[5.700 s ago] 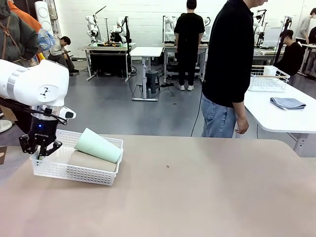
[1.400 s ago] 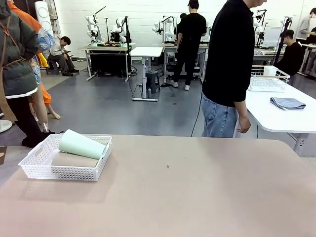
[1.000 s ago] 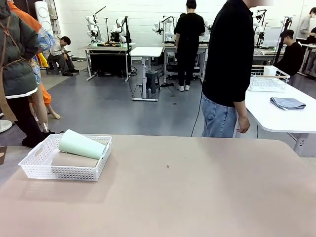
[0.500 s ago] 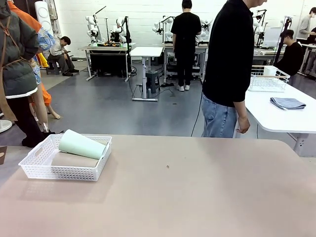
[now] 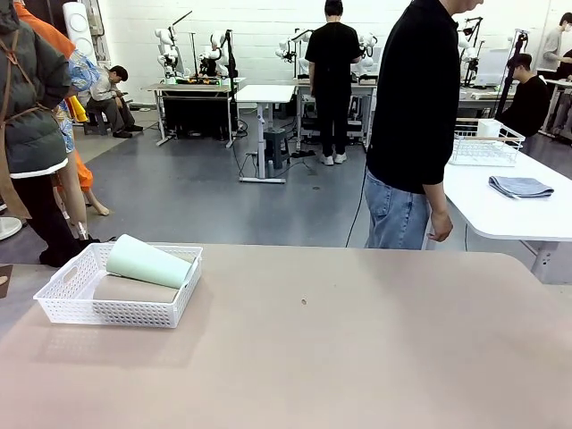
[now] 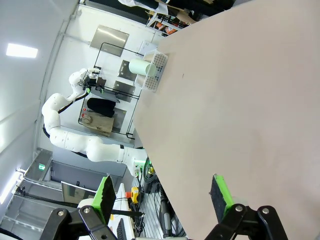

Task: Clean and organize the cups into the basket.
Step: Move the Organizing basket back to the left side of the table.

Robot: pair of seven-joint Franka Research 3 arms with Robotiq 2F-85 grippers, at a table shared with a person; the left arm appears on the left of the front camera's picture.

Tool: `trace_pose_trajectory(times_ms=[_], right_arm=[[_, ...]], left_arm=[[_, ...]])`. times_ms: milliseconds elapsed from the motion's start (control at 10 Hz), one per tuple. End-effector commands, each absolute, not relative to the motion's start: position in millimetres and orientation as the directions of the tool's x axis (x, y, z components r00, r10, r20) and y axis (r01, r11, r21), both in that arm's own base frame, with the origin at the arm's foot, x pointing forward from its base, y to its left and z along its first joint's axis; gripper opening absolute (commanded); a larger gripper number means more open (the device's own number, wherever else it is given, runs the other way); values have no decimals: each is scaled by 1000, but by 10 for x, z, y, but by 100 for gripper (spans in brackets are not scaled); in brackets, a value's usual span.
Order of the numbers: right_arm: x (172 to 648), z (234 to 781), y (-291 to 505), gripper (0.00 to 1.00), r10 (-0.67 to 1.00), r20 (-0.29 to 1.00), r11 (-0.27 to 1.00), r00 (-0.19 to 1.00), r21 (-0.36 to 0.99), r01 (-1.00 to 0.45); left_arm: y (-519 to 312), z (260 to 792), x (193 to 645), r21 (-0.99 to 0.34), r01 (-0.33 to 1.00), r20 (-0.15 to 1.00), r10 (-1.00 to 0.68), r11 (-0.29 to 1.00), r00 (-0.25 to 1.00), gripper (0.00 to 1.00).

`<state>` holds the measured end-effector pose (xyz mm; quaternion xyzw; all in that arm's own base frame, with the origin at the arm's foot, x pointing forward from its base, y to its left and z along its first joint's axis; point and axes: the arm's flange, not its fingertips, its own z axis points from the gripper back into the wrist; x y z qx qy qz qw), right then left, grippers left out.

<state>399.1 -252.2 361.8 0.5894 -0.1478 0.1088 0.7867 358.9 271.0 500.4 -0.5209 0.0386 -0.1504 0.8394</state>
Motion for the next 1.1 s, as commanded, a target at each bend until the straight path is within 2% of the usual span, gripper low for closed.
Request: trace_pose_trajectory(times_ms=[0, 100, 200, 1000], right_arm=[[4005, 3615, -2504, 100, 0, 360, 287, 933, 894, -345], [4005, 3615, -2504, 100, 0, 360, 287, 933, 894, -345], [4005, 3615, -2504, 100, 0, 360, 287, 933, 894, -345], [4005, 3615, -2504, 100, 0, 360, 287, 933, 894, -345]], left_arm=[[2562, 5207, 3178, -774, 282, 423, 133, 567, 896, 100], [2450, 5280, 3266, -748, 198, 339, 109, 633, 934, 100], [2783, 5098, 3527, -869, 244, 191, -163, 430, 968, 100], [2783, 5098, 3527, -869, 244, 191, -163, 430, 968, 100]])
